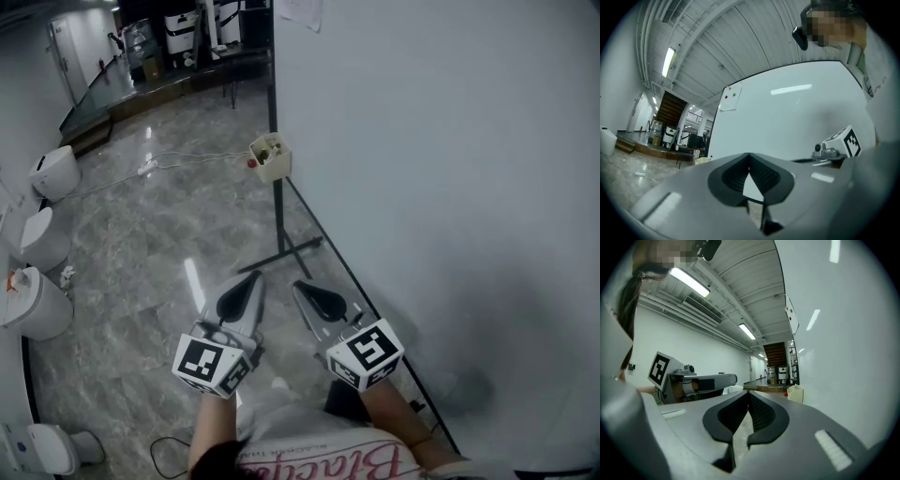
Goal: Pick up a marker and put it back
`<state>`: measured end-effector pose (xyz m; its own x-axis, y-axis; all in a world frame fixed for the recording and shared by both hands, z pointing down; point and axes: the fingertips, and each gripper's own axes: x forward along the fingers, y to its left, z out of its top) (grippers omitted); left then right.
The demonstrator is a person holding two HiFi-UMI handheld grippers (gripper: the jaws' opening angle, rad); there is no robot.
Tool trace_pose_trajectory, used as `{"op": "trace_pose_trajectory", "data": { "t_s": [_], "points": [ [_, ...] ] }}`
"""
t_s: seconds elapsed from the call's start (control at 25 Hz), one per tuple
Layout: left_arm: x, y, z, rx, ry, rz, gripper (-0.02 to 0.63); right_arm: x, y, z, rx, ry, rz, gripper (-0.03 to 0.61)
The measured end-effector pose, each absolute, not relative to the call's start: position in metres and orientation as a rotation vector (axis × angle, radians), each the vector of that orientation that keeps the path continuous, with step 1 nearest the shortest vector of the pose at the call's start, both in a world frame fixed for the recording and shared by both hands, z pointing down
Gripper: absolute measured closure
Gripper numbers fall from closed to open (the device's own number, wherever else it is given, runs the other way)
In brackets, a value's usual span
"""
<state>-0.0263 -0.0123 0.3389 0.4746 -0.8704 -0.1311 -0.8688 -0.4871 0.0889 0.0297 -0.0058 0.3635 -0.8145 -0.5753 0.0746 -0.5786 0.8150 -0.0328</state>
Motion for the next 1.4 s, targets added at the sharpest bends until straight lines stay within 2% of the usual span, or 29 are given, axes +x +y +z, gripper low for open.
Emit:
{"op": "trace_pose_trajectory", "data": {
  "t_s": [0.6, 1.4],
  "points": [
    [-0.064, -0.101, 0.353, 2.701, -1.452, -0.245, 0.614, -0.01, -0.1, 0.375, 1.071, -2.821, 0.106, 0.578],
    [-0.092, -0.281, 0.358, 2.67, -1.499, -0.204, 0.614, -0.031, -0.295, 0.4, 1.232, -2.749, 0.266, 0.579]
  ]
}}
